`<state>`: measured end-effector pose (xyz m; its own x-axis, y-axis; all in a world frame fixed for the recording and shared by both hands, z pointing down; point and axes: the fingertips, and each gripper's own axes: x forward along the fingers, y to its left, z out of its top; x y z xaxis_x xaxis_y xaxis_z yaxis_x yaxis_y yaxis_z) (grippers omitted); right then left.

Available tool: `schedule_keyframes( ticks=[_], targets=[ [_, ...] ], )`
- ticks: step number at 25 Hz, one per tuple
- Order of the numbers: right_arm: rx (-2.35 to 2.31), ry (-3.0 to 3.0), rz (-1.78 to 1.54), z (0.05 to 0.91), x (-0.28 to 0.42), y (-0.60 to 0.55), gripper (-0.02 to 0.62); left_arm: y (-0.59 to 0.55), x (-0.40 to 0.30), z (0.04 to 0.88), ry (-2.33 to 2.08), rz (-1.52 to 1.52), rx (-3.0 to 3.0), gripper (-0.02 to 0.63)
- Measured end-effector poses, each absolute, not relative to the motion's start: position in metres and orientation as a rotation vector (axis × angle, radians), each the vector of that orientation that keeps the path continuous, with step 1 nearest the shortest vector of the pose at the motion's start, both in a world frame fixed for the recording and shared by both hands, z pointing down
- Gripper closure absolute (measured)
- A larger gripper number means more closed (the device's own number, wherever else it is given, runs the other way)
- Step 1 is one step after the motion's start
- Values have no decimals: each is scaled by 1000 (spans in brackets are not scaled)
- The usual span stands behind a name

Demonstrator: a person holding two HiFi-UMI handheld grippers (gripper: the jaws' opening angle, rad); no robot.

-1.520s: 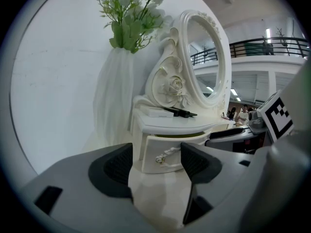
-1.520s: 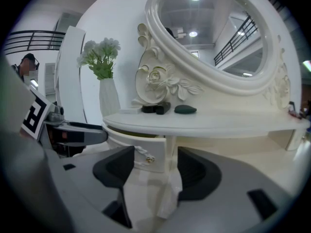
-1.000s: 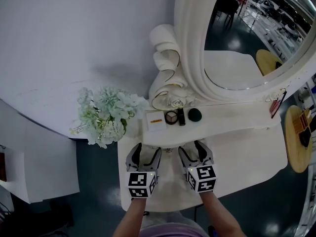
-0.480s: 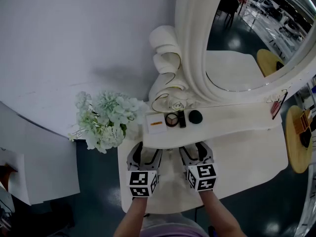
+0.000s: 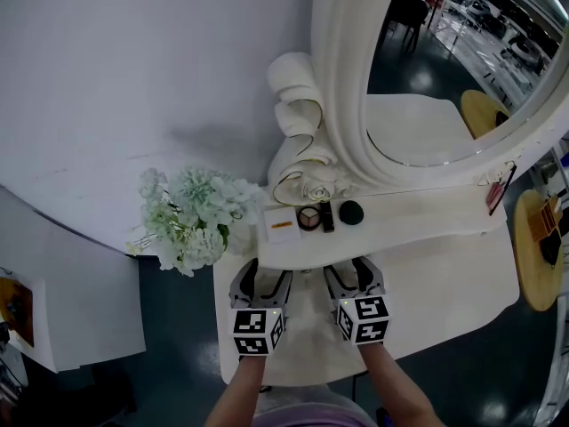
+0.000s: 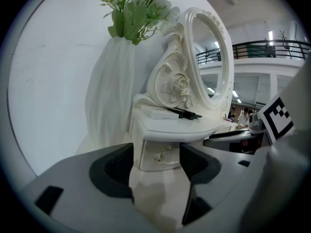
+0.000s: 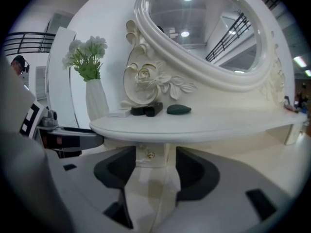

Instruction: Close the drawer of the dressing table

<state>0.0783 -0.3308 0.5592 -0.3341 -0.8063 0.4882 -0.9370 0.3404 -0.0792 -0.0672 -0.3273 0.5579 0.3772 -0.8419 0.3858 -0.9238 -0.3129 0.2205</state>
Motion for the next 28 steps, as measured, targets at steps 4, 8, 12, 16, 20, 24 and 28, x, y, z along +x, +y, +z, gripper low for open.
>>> schedule_keyframes(
  ticks=[4, 8, 12, 16, 20, 24, 28],
  targets=[
    [1546, -2250, 515, 557, 80, -323, 334, -320, -69, 558, -1528, 288, 2242, 313],
    [1549, -2266, 515, 551, 80, -314, 341, -311, -71, 554, -1536, 280, 2244, 314],
    [1547, -2297, 503, 541, 77, -305, 352, -304, -73, 544, -1554, 262, 2263, 328],
    [1547, -2331, 494, 530, 74, -295, 367, -297, -73, 533, -1570, 246, 2285, 355],
    [1541, -2363, 484, 520, 71, -286, 380, -289, -74, 523, -1586, 235, 2302, 382],
    [1531, -2394, 486, 511, 70, -275, 401, -278, -74, 514, -1601, 229, 2316, 419],
    [1518, -2420, 473, 503, 68, -264, 418, -268, -75, 505, -1625, 218, 2326, 468]
  ],
)
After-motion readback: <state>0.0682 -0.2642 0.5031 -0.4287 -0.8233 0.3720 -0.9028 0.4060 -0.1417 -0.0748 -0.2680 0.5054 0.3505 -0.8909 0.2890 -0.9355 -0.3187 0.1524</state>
